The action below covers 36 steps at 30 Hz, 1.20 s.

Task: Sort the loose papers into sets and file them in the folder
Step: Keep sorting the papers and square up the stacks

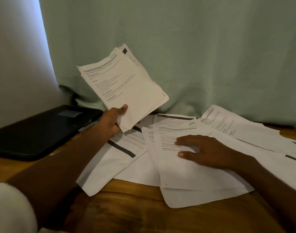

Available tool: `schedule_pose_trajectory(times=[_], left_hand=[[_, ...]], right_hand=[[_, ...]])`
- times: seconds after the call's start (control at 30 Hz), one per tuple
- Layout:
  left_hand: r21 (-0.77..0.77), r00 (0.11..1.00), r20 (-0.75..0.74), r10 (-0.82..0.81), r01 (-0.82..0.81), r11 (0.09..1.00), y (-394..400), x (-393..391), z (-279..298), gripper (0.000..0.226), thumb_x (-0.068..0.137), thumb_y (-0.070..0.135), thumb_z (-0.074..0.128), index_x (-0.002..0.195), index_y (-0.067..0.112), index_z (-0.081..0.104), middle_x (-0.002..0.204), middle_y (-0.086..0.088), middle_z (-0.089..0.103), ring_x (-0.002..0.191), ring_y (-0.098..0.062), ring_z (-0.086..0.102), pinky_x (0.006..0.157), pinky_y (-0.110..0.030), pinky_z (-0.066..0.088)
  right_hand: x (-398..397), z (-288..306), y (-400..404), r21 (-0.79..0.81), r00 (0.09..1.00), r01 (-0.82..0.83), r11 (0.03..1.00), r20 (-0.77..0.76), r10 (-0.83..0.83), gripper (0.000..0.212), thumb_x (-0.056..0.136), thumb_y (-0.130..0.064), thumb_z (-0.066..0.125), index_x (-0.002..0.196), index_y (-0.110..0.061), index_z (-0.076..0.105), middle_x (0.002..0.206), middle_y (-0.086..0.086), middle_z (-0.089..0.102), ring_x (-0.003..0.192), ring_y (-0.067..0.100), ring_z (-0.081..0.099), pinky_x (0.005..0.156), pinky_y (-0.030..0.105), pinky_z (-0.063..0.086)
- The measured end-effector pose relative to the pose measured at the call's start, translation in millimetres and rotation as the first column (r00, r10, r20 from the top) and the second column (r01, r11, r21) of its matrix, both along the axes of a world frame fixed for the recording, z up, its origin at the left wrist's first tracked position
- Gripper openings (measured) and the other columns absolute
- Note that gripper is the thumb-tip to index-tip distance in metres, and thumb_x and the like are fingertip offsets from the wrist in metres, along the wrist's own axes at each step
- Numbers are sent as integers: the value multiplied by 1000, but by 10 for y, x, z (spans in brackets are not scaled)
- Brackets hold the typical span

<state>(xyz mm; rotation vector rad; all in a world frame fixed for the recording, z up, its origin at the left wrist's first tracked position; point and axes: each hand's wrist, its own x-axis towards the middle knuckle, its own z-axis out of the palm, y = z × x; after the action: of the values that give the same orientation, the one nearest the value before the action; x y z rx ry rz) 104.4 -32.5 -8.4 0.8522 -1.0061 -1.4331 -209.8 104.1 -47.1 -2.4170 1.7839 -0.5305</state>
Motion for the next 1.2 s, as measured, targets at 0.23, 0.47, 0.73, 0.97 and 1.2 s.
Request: schedule_pose_trajectory(times=[0.23, 0.47, 0.73, 0.97, 1.2], left_hand=[[-97, 996, -84, 42, -50, 994, -240, -4, -214, 22, 94, 16, 71, 116, 20, 66, 118, -6, 71, 107, -27, 66, 79, -41, 60], [-81, 994, -94, 55, -63, 995, -332, 16, -272, 23, 92, 12, 75, 109, 24, 66, 108, -3, 73, 93, -21, 69, 56, -32, 60], [-40, 997, -78, 6, -9, 999, -352, 38, -316, 28, 92, 13, 74, 117, 20, 65, 113, -6, 72, 97, -26, 69, 64, -38, 60], [7, 998, -52, -24, 25, 1000, -362, 82, -293, 24, 91, 13, 75, 112, 23, 67, 120, -9, 71, 107, -31, 67, 75, -46, 57], [-32, 1000, -29, -3, 2, 999, -358, 86, -294, 24, 93, 13, 73, 113, 25, 64, 127, -11, 68, 109, -33, 65, 82, -48, 56]], right_hand=[[5, -34, -70, -192, 991, 124, 973, 68, -113, 32, 90, -57, 65, 115, -38, 69, 120, -22, 67, 117, 4, 60, 106, 36, 47], [955, 170, -132, -9, 968, -183, 983, -175, 179, 53, 99, -67, 40, 151, -54, 31, 163, -29, 23, 152, 0, 17, 121, 41, 17], [643, 17, -170, 41, 991, -104, 994, -78, 107, 53, 98, -66, 40, 149, -53, 38, 155, -33, 34, 140, -13, 25, 121, 20, 16], [512, 2, -262, -100, 999, 54, 993, 12, -53, 32, 96, -54, 60, 122, -37, 67, 128, -22, 65, 118, 2, 58, 106, 37, 47], [589, 2, -263, -60, 988, 151, 987, 19, -150, 29, 96, -53, 60, 117, -33, 66, 122, -14, 67, 111, 11, 60, 102, 40, 48]])
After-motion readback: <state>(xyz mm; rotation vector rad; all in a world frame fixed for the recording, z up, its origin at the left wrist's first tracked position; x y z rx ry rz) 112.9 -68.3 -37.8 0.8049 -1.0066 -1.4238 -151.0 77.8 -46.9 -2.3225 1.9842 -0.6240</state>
